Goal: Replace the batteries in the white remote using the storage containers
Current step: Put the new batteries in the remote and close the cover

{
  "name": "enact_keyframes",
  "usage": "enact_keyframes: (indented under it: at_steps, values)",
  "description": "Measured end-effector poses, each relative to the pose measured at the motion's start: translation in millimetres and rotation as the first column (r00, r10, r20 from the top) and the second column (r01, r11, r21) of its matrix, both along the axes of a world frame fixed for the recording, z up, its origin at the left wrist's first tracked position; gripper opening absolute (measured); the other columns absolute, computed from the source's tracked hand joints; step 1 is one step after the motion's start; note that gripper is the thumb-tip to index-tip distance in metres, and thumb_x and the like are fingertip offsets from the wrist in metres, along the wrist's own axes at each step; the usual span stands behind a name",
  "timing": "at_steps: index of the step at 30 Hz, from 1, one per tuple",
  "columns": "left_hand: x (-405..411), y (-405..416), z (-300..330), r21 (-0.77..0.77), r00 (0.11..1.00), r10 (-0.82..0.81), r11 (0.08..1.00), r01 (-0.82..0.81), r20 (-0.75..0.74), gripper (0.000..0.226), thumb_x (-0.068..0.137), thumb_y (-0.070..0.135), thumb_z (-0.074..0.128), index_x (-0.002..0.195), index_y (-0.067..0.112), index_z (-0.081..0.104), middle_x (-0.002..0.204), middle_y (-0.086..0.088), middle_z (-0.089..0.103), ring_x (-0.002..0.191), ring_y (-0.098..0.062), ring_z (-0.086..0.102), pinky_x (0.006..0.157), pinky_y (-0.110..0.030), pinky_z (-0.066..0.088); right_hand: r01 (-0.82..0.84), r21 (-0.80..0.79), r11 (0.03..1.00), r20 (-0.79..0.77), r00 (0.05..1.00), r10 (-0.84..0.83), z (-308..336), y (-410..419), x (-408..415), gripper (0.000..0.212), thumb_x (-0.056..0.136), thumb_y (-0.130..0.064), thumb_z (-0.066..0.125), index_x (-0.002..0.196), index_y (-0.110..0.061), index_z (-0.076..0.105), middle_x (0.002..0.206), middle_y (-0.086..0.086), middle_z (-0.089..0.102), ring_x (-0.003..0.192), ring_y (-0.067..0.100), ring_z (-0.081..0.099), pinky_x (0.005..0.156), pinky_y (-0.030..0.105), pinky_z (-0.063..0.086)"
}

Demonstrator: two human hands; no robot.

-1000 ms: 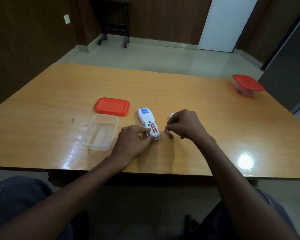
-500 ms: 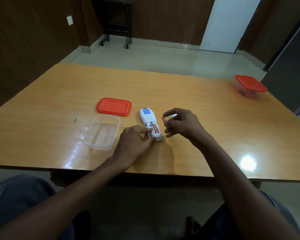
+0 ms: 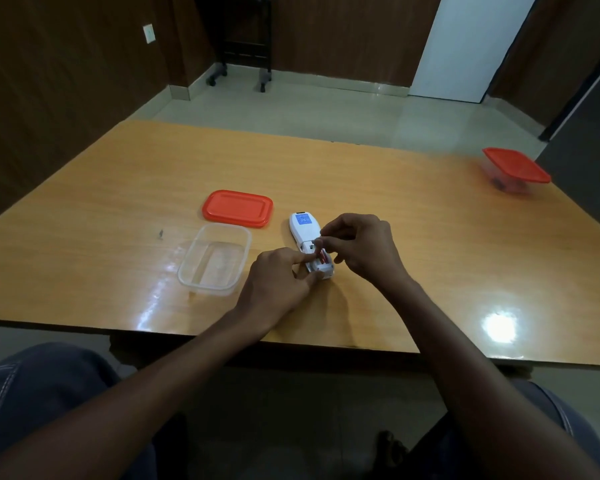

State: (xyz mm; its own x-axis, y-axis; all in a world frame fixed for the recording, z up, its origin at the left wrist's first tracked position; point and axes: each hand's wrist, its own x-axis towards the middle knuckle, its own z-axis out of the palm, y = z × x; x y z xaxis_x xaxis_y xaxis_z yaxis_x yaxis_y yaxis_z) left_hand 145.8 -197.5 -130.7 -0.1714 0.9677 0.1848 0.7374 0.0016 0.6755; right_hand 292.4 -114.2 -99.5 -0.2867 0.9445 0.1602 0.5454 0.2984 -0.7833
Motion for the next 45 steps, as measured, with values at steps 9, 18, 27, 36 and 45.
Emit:
enact_keyframes:
  at_steps: [9, 18, 27, 36, 45]
  values:
    - [2, -1, -2, -0.009, 0.990, 0.071, 0.997, -0.070, 0.124, 0.052, 0.081, 0.039, 0.081, 0.127, 0.017, 0.070, 0.116, -0.006, 0.076, 0.098, -0.011, 0.071, 0.078, -0.016, 0.044, 0.001, 0.031, 1.000, 0.093, 0.996, -0.004, -11, 4, -10, 0.018, 0.084, -0.017, 0.079, 0.101, -0.012, 0.081, 0.095, 0.003, 0.079, 0.080, 0.007, 0.068, 0.064, 0.001, 0.043]
    - [4, -1, 0, -0.012, 0.988, 0.080, 0.997, -0.079, 0.130, 0.053, 0.080, 0.043, 0.080, 0.126, 0.019, 0.071, 0.113, -0.006, 0.077, 0.100, -0.013, 0.070, 0.071, -0.011, 0.040, -0.082, 0.088, 0.993, 0.224, 0.973, 0.061, -12, 5, -11, 0.017, 0.088, -0.016, 0.073, 0.102, -0.011, 0.081, 0.104, 0.005, 0.075, 0.087, 0.010, 0.064, 0.072, 0.015, 0.044]
    - [3, -1, 1, -0.003, 0.990, 0.079, 0.997, -0.079, 0.118, 0.048, 0.081, 0.039, 0.081, 0.124, 0.018, 0.072, 0.112, -0.007, 0.078, 0.101, -0.016, 0.071, 0.080, -0.019, 0.045, -0.247, 0.111, 0.963, 0.387, 0.903, 0.187, -9, 0, -5, 0.031, 0.092, -0.006, 0.055, 0.112, -0.013, 0.078, 0.115, 0.007, 0.064, 0.104, 0.022, 0.060, 0.086, 0.028, 0.045]
    - [4, -3, 6, -0.042, 0.982, 0.095, 0.995, -0.089, 0.161, 0.047, 0.077, 0.040, 0.084, 0.119, 0.022, 0.075, 0.105, -0.002, 0.079, 0.069, 0.005, 0.059, 0.063, -0.002, 0.037, 0.144, 0.298, 0.943, 0.371, 0.893, -0.254, -12, 12, 30, 0.029, 0.091, -0.020, 0.061, 0.117, -0.014, 0.073, 0.115, 0.007, 0.066, 0.113, 0.026, 0.055, 0.077, 0.031, 0.044]
    - [-1, 2, 7, -0.149, 0.910, 0.223, 0.972, -0.181, 0.350, 0.024, 0.091, 0.024, 0.068, 0.112, 0.023, 0.078, 0.094, 0.001, 0.078, 0.066, -0.011, 0.069, 0.076, -0.029, 0.059, 0.296, 0.114, 0.948, 0.231, 0.921, -0.315, -15, 11, 23, 0.035, 0.083, -0.036, 0.067, 0.116, -0.024, 0.072, 0.103, 0.006, 0.076, 0.096, 0.025, 0.067, 0.070, 0.026, 0.038]
